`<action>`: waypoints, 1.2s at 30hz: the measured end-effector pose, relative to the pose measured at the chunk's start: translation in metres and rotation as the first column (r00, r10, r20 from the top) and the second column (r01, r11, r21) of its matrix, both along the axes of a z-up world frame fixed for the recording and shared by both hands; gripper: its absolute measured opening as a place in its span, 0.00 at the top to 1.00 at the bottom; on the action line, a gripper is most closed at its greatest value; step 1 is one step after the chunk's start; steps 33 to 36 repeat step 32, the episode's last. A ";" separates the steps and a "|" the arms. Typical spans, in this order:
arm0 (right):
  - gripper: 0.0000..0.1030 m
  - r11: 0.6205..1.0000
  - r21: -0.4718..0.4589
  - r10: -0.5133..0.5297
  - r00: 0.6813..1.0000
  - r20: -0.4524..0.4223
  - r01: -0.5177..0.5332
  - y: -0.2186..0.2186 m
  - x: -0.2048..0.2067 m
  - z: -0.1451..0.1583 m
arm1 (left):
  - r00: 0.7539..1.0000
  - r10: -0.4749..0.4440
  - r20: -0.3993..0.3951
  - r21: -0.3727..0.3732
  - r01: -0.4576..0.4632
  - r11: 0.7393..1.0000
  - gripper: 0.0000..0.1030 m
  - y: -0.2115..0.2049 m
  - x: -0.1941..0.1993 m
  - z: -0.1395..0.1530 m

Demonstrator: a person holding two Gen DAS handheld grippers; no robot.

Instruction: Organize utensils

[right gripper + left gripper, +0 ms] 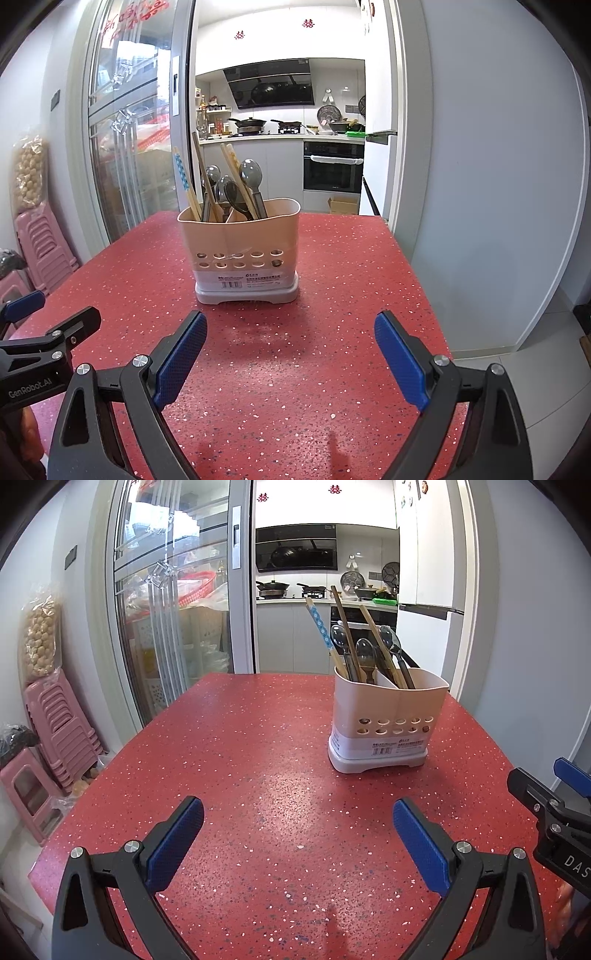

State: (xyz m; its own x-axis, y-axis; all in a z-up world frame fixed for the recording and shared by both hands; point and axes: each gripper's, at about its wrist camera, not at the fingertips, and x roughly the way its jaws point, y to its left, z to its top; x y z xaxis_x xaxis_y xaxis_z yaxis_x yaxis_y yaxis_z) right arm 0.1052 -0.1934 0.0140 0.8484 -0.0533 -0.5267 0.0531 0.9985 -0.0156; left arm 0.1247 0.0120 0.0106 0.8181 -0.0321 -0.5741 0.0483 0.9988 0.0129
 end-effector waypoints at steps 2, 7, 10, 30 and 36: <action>0.09 1.000 0.000 0.000 1.000 0.000 0.000 0.000 0.000 -0.001 | 1.000 -0.001 -0.001 -0.001 0.001 1.000 0.00 0.000 0.000 0.000; 0.09 1.000 0.000 0.000 1.000 0.001 0.000 0.000 0.000 0.000 | 1.000 -0.002 0.000 0.000 0.002 1.000 0.00 -0.001 0.000 0.001; 0.09 1.000 0.000 0.000 1.000 0.000 0.000 0.000 0.000 0.000 | 1.000 -0.004 0.000 0.002 0.004 1.000 0.00 -0.001 0.001 0.001; 0.09 1.000 -0.001 0.008 1.000 -0.010 -0.008 0.002 0.001 -0.003 | 1.000 -0.011 -0.008 -0.025 0.011 1.000 0.00 0.006 0.004 0.000; 0.09 1.000 -0.001 0.008 1.000 -0.010 -0.008 0.002 0.001 -0.003 | 1.000 -0.015 -0.011 -0.025 0.015 1.000 0.00 0.005 0.004 -0.001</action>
